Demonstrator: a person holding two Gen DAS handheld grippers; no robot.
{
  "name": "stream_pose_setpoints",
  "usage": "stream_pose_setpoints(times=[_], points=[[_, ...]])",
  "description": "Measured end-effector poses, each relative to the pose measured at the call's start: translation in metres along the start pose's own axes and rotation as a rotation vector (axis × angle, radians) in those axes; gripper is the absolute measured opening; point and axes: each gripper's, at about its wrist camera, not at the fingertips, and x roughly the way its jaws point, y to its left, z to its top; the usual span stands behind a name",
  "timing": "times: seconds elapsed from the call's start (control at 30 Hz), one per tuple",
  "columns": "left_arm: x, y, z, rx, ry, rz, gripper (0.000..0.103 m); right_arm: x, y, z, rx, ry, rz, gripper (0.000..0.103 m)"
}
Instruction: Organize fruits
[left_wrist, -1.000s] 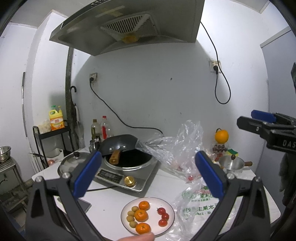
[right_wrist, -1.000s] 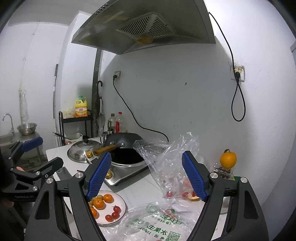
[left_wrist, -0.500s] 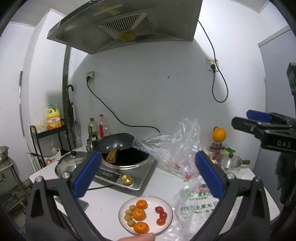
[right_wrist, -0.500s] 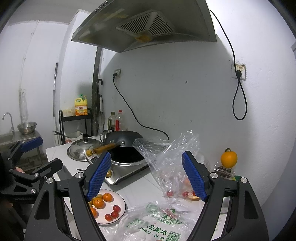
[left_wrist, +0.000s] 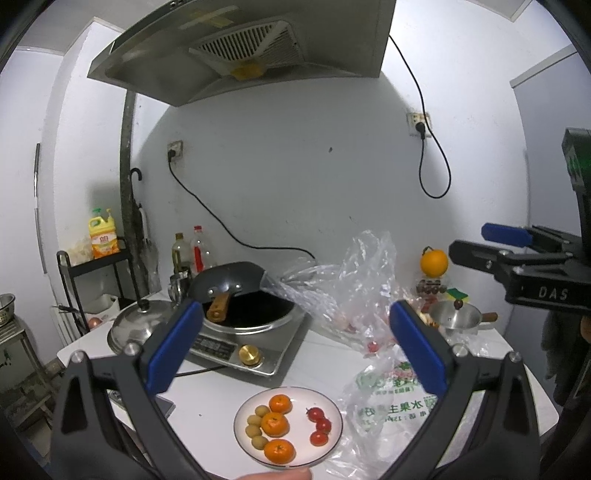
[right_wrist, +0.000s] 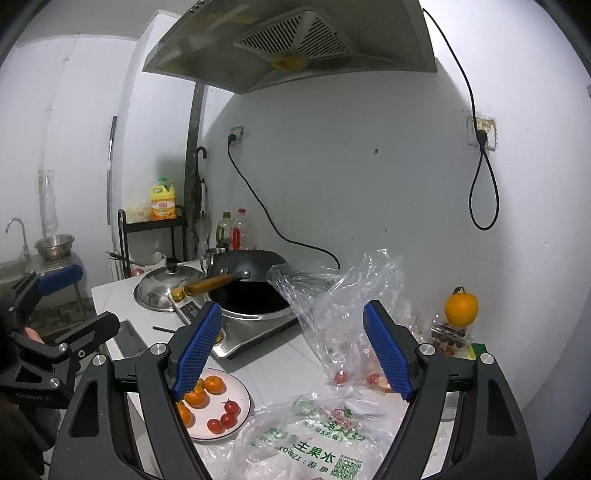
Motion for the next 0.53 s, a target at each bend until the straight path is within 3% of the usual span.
stream_pose_setpoints(times=[0.53], points=[[0.004, -0.012, 0.000, 0.010, -0.007, -0.017, 0.102, 0.001, -0.004, -0.001, 0.005, 0.002, 0.002, 0.082]])
